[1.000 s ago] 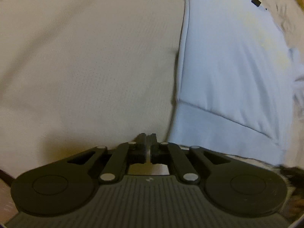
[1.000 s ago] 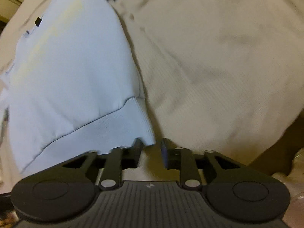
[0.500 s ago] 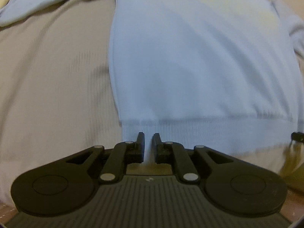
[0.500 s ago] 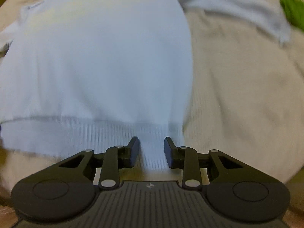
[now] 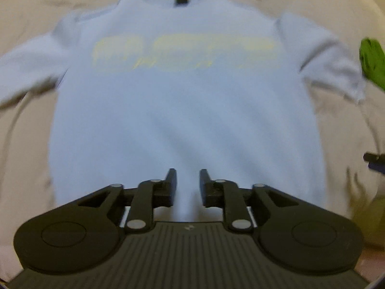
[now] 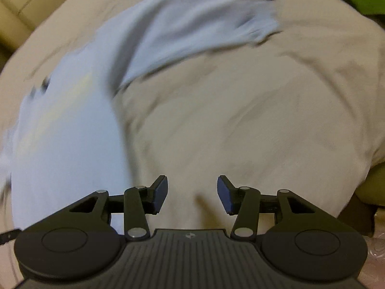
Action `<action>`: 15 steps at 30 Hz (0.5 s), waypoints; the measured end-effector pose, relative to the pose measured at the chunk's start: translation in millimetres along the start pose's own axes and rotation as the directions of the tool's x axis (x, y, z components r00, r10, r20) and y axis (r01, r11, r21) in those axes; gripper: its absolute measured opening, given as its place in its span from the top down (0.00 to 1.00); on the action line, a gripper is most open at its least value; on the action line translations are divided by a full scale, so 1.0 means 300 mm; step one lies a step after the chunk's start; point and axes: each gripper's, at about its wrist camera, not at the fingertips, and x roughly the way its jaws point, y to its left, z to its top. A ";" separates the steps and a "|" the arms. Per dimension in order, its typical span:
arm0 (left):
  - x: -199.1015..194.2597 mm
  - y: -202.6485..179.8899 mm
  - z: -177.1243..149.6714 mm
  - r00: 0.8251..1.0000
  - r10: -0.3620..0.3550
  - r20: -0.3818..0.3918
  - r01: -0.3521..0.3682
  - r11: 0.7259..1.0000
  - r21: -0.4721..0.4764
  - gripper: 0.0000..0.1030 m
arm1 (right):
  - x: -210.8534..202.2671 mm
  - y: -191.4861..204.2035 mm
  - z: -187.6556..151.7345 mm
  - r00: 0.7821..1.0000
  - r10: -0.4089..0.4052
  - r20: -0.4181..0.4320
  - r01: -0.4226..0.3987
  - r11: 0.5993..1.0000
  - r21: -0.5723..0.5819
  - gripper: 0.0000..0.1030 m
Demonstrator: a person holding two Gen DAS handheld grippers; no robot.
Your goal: Fold clothes
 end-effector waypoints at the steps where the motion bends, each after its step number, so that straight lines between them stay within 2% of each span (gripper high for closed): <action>1: 0.009 -0.043 0.031 1.000 0.006 0.008 -0.006 1.000 -0.010 0.79 | 0.004 -0.046 0.047 1.000 0.013 0.009 -0.013 1.000 0.022 0.53; 4: 0.042 -0.186 0.079 1.000 0.013 0.012 -0.013 0.999 -0.039 0.79 | 0.020 -0.173 0.193 0.996 0.072 0.051 -0.076 0.994 0.077 0.52; 8: 0.106 -0.305 0.160 1.000 0.014 0.002 -0.014 0.997 -0.081 0.79 | 0.094 -0.345 0.389 0.985 0.125 0.120 -0.145 0.974 0.172 0.52; 12: 0.100 -0.359 0.189 0.999 0.052 0.001 -0.051 0.992 -0.115 0.78 | 0.248 -0.491 0.558 0.980 0.145 0.139 -0.181 0.937 0.299 0.52; 15: 0.099 -0.356 0.205 0.995 0.099 -0.009 -0.099 0.982 -0.162 0.77 | 0.342 -0.560 0.610 0.978 0.160 0.137 -0.203 0.890 0.409 0.52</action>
